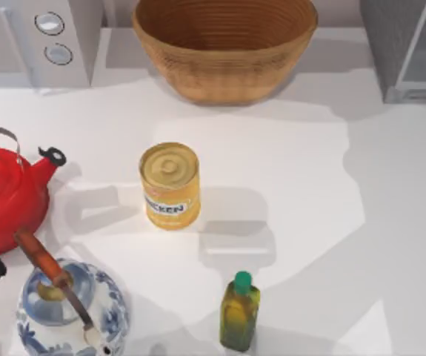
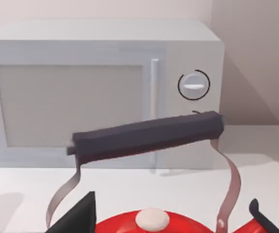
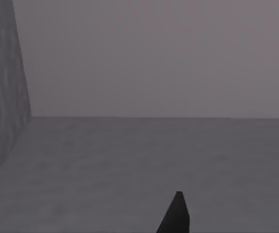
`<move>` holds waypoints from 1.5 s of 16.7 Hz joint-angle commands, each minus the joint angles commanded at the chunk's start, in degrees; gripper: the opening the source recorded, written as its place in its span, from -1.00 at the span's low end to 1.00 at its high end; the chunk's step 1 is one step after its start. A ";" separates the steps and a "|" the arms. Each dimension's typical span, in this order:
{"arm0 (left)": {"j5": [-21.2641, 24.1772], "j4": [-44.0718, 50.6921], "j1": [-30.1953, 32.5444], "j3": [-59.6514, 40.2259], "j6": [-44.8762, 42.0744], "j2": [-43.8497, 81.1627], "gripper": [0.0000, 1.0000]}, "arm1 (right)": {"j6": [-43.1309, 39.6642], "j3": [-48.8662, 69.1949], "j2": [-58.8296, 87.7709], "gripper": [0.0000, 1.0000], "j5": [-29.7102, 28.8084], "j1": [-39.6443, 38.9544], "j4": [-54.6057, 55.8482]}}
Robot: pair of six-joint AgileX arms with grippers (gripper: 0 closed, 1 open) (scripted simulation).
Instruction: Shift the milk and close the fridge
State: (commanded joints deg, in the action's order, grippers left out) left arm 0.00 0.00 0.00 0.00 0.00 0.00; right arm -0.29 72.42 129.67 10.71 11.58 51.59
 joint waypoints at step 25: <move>0.00 0.00 0.00 0.00 0.00 0.00 1.00 | 2.17 -17.06 -30.85 1.00 -3.31 -1.37 -14.05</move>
State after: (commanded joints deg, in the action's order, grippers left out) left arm 0.00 0.00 0.00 0.00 0.00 0.00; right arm 1.88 55.36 98.82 7.40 10.21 37.54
